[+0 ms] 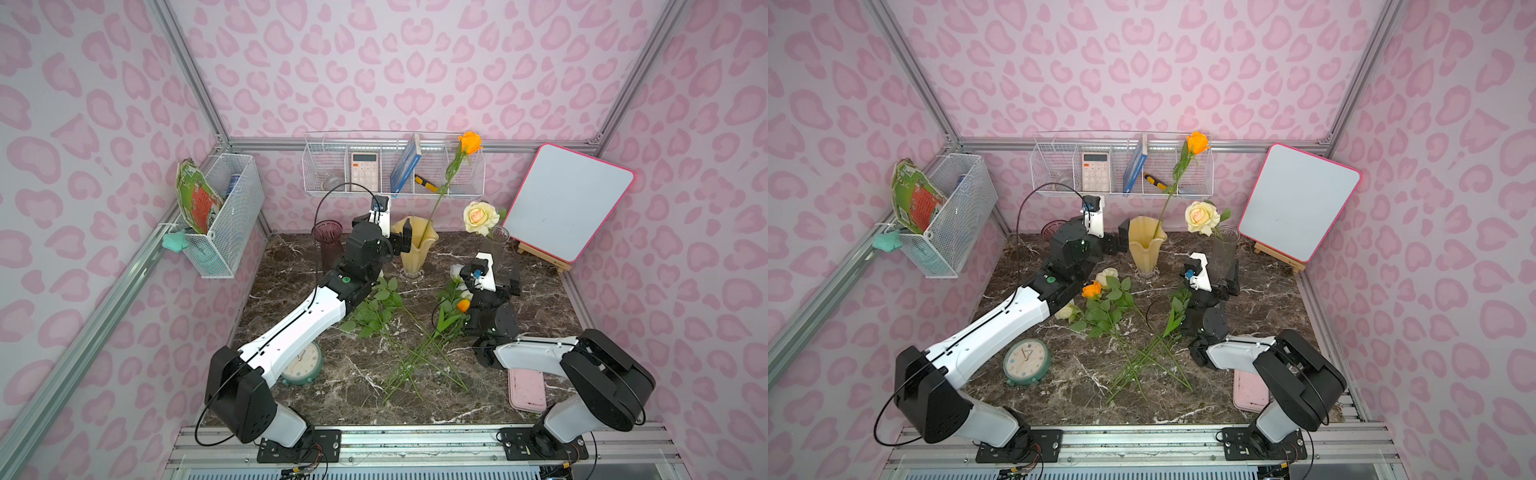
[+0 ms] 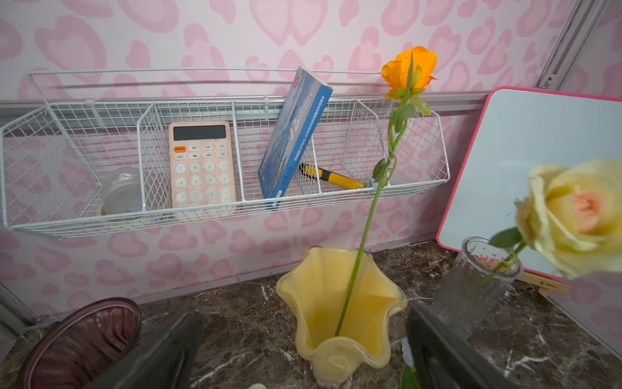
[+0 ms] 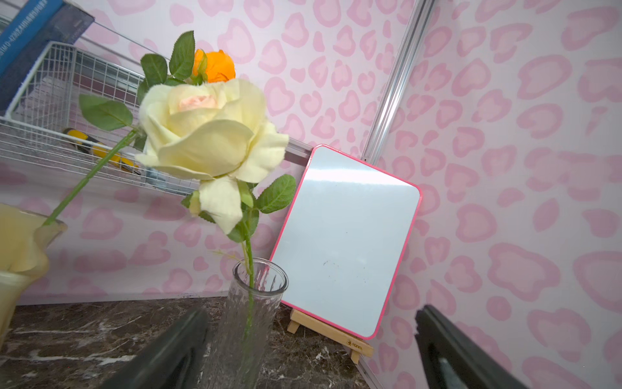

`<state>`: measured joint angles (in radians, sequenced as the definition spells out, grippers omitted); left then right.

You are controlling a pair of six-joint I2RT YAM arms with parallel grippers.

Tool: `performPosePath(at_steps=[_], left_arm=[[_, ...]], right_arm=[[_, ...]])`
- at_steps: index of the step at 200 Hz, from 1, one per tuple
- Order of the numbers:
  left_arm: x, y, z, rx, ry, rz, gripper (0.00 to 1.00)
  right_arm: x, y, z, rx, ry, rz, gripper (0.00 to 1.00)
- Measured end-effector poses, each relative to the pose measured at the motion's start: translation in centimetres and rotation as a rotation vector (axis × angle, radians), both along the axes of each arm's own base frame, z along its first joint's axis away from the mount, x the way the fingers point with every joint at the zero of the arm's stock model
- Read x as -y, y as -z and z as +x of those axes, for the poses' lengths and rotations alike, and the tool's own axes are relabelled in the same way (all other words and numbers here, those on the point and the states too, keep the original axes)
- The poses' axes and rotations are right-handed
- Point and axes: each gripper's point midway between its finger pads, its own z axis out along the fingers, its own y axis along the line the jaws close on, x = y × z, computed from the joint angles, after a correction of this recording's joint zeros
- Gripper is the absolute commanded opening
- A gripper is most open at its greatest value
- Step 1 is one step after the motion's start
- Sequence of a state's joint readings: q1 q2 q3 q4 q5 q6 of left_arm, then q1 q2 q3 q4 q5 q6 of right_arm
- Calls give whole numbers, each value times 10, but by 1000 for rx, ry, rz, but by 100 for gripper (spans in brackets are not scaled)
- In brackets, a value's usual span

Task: Arrange the flowers in different vases according to their colors
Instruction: Insert the flower into the vase, then pick up the flower at the center of the board.

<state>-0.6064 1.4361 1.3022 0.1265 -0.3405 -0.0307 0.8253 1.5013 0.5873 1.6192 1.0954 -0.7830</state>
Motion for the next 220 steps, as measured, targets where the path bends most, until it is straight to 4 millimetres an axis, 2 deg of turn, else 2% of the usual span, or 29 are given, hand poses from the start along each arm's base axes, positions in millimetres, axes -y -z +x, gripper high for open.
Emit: performPosePath(at_steps=[20,37,55,81,96,116,141,165,198,220], left_arm=[[-5,9,-26,-68,14,-15,96],[-9,27,-46,-163,19,-41,92],[-13,59,-64,-319,7,-62,87],[-19,115,-96,-573,-17,-90,81],[-15,143,-117,-706,-13,-99,77],[-7,171,-135,-839,-22,-99,75],[7,199,-148,-950,-28,-116,75],[9,228,-158,-1045,-64,-126,73],[8,255,-165,-1124,-124,-149,70],[15,275,-168,-1181,-140,-162,67]], right_arm=[[-25,-2,-21,-26,-105,33,96],[-50,5,-27,-92,-211,53,92],[-66,14,-20,-179,-334,112,92],[-61,41,-7,-321,-450,179,91],[-64,55,2,-413,-517,211,88],[-88,81,9,-560,-621,220,84],[-120,127,7,-769,-728,201,82],[-135,161,8,-920,-791,215,76],[-143,194,15,-1061,-827,249,74],[-147,207,17,-1124,-844,269,71]])
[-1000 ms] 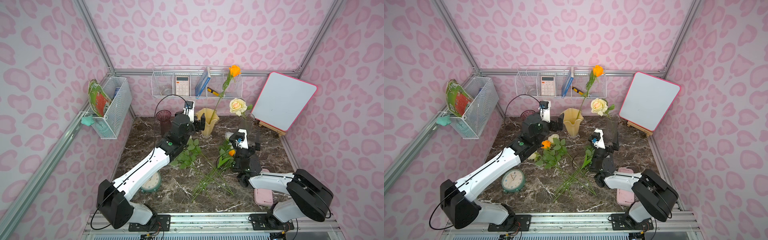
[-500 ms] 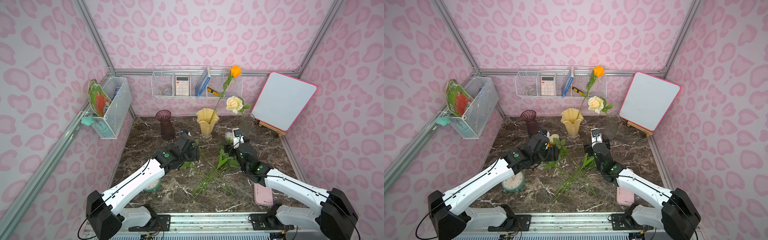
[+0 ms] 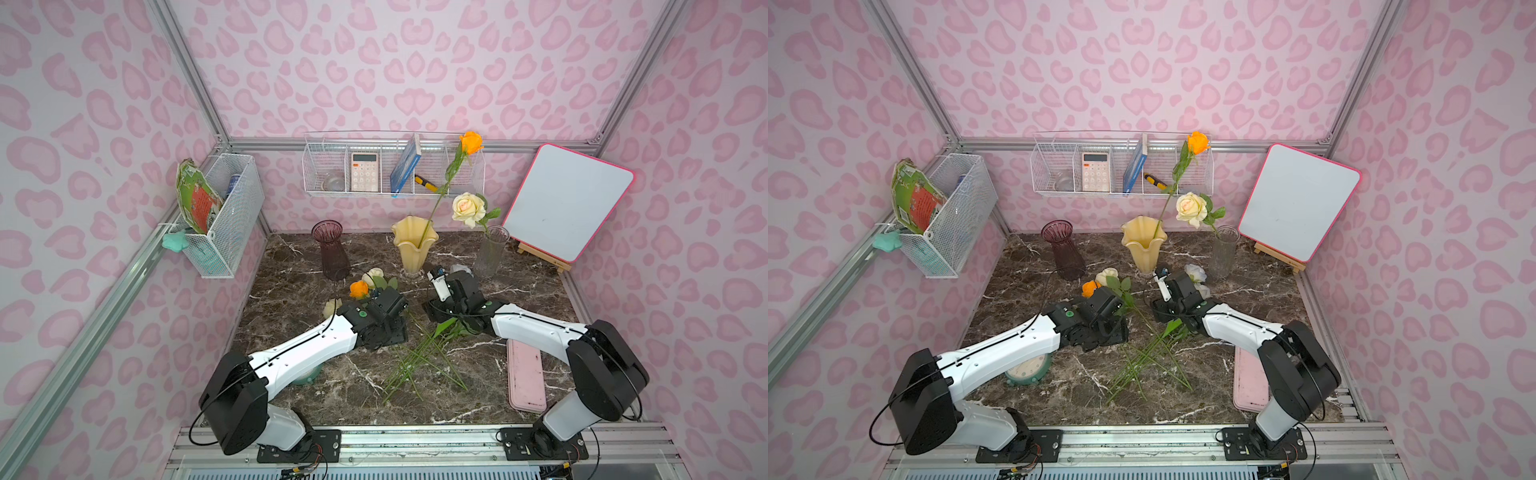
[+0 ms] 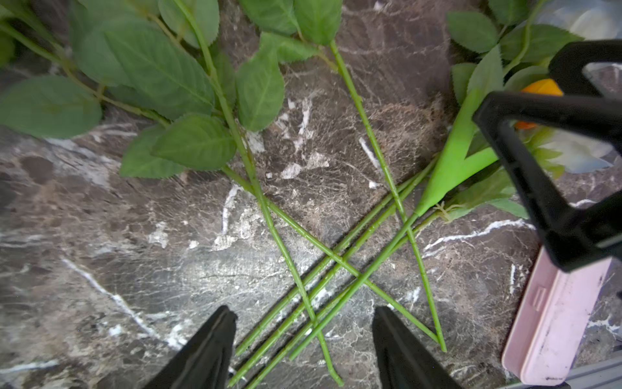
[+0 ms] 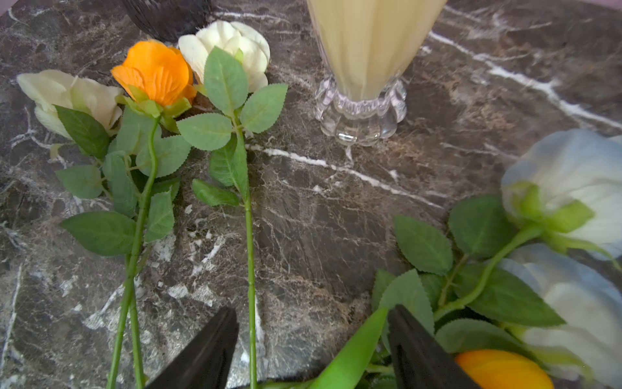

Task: Arrange the flowers in different vases according to their colors
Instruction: Pick up the flower at the center of the board.

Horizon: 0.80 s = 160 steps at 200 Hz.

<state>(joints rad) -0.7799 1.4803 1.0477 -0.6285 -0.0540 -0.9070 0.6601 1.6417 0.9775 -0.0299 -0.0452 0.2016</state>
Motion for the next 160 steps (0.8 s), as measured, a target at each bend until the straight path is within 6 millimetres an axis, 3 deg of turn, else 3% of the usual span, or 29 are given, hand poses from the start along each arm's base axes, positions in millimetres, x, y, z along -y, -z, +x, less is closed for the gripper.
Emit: performPosePath(at_steps=[18,45,91,160], left_arm=[[3,22,-3,-56,-15,15,66],[7,39,-2,-98,-41,21,62],[14,52,-1,-123,-57,18,48],[10,64,-7,-157,-67,37,42]], right_arm=[[-7,6,4,-28,-20,2,67],[-12,20,7,-71,-45,-5,64],[-9,31,10,-96,-44,-21,62],[-7,39,17,-110,-36,-31,60]])
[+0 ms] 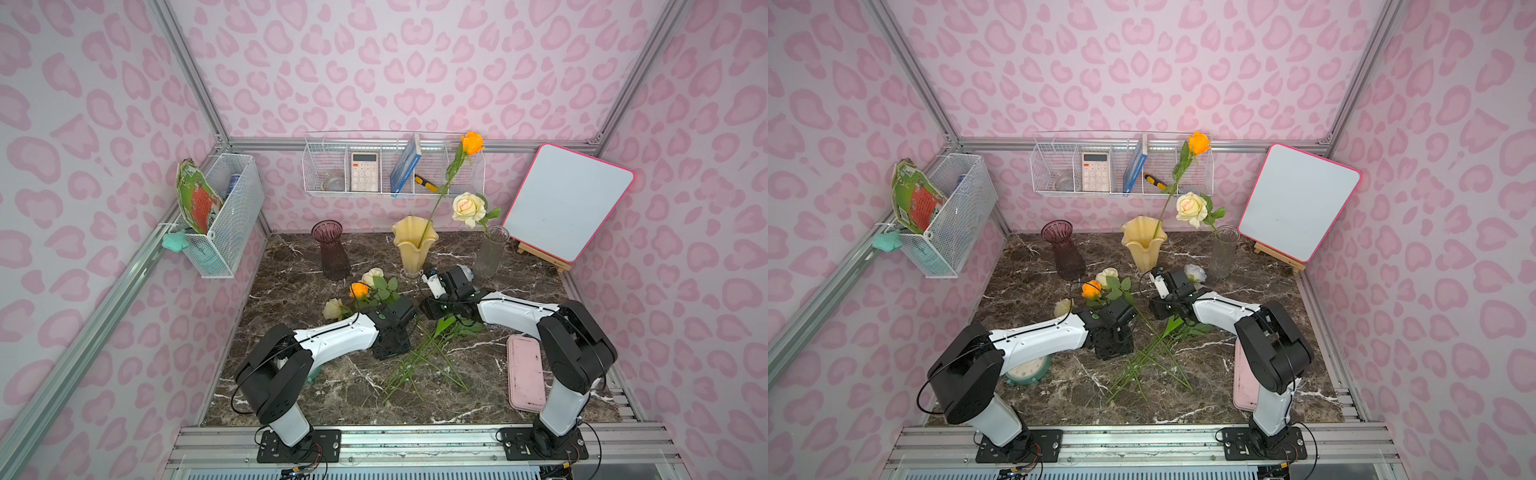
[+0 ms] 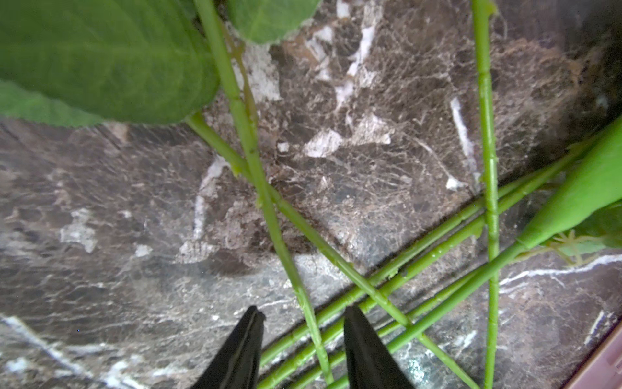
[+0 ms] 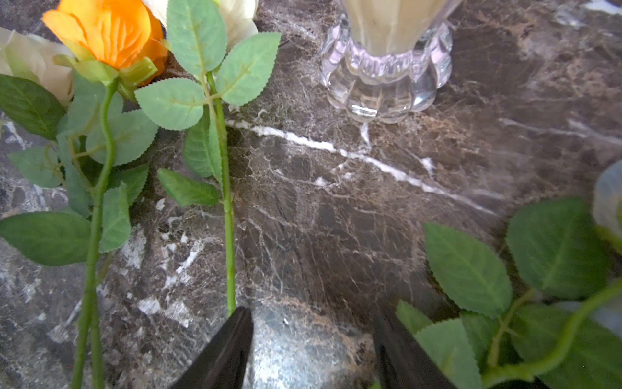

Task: Arrange the flowers in different vases according to their colors
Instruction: Pick up the flower at the center of the board.

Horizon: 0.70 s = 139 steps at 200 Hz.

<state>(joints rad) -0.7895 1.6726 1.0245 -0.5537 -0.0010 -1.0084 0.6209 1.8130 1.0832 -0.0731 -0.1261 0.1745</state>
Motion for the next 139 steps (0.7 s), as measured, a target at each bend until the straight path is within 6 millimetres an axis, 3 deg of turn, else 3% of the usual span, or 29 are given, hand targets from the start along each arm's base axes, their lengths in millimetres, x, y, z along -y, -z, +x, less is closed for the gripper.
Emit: performPosePath(at_steps=[56,116,139], left_arm=[[1,17,-3,-38,4,23,37],[1,22,2,-46,0,57,10],[-1,18,4,-27,9,59,7]], right_arm=[[-3,4,-2,-16,-14,5,57],[-16,8,-9,-39,-80,24,57],[-24,7,-16,-47,-120,30,58]])
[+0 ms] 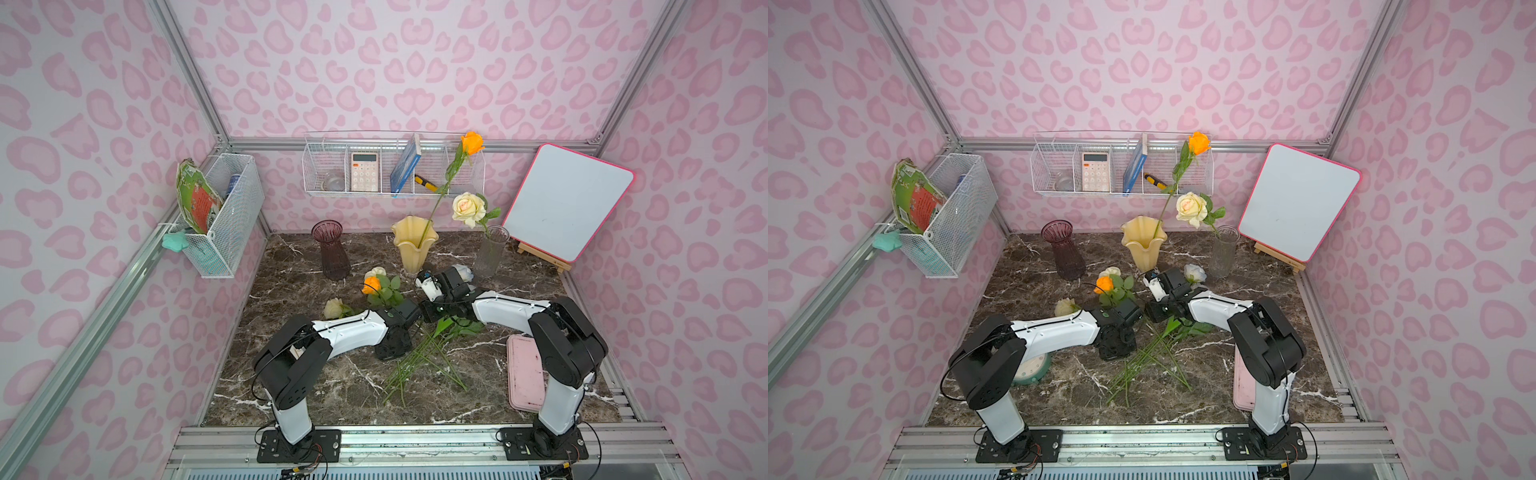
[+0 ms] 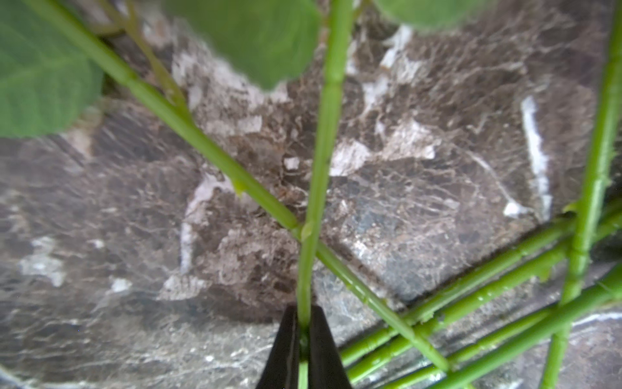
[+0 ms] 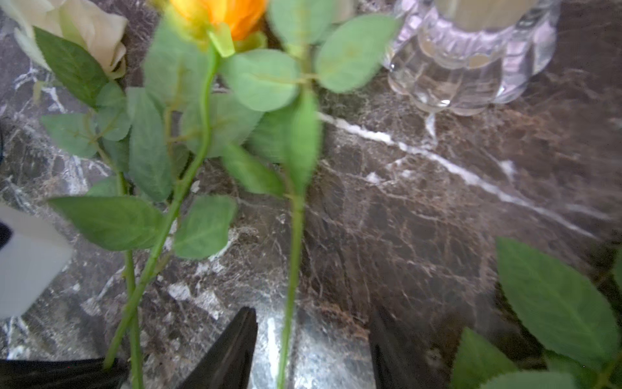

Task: Arrange the flowers in different vases according to their colors
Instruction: Pick up the flower at the center of the board.

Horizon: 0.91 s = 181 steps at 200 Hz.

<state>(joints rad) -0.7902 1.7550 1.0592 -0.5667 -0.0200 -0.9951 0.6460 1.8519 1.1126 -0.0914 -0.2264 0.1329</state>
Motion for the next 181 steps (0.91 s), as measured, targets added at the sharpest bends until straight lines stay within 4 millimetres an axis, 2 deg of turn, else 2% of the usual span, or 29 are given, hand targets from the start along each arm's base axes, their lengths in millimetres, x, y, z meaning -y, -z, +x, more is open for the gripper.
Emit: performPosePath(at_steps=[18,50,91,119,140,181], left_arm=[[0,-4,2,16,2,-3,0],[-3,-7,2,29,10,2,0],[-7,-23,0,68,20,-13,0],[-9,-44,-4,112,34,-21,0],[-10,-59,-5,147,40,-35,0],[-25,-85,-13,211,43,-26,0]], right_arm=[[-3,1,-4,-9,-18,2,58],[-5,4,-11,-30,-34,-3,59],[-1,9,-14,-49,-28,-34,58],[-3,15,-9,-55,-19,-56,57],[-2,24,-4,-64,-6,-88,50],[-4,31,3,-54,14,-132,45]])
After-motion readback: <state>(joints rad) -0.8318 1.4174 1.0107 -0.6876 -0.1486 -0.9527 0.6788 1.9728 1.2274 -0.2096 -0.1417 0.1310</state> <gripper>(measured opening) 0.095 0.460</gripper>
